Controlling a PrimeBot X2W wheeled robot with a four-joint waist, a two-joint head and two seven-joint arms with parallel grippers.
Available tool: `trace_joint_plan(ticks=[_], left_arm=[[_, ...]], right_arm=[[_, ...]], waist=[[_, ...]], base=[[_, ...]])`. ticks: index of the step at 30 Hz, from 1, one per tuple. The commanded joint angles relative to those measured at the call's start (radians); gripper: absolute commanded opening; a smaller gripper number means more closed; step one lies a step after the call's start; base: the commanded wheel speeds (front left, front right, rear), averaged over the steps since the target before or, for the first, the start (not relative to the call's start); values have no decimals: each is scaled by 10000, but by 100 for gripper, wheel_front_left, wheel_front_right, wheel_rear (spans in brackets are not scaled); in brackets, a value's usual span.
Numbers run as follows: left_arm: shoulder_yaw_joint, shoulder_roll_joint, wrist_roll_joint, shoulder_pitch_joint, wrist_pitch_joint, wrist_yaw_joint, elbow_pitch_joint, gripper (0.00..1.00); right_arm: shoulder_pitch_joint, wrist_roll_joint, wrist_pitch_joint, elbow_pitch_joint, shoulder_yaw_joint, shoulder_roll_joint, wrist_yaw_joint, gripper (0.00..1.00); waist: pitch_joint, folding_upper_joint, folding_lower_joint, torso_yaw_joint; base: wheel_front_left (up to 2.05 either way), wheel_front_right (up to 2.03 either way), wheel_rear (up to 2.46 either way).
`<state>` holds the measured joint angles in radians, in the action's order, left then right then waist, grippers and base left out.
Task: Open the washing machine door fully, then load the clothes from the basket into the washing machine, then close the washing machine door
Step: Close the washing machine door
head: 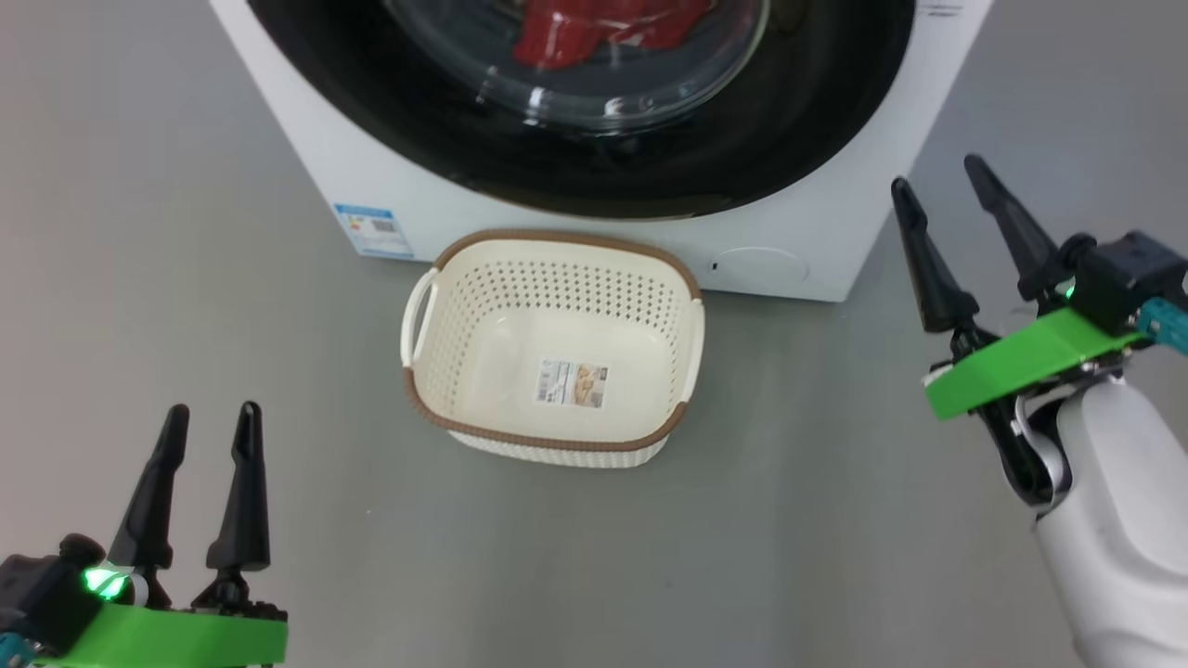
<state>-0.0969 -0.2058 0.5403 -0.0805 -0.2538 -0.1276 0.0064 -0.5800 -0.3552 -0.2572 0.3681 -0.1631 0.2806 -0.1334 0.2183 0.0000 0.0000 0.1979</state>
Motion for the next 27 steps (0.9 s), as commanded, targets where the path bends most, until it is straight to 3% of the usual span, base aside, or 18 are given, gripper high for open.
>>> trace_joint_plan(ticks=[1, 27], left_arm=[[332, -332, 45, -60, -80, -31, -304, 100], [302, -431, 74, 745, -80, -31, -416, 100]], right_arm=[[284, -25, -46, -363, -95, -106, 27, 100], [4009, 62, -46, -2291, 1102, -1003, 27, 100]], waist=[[-372, 0, 0, -384], [-1470, 0, 0, -1110]], base=[[0, 0, 0], [0, 0, 0]])
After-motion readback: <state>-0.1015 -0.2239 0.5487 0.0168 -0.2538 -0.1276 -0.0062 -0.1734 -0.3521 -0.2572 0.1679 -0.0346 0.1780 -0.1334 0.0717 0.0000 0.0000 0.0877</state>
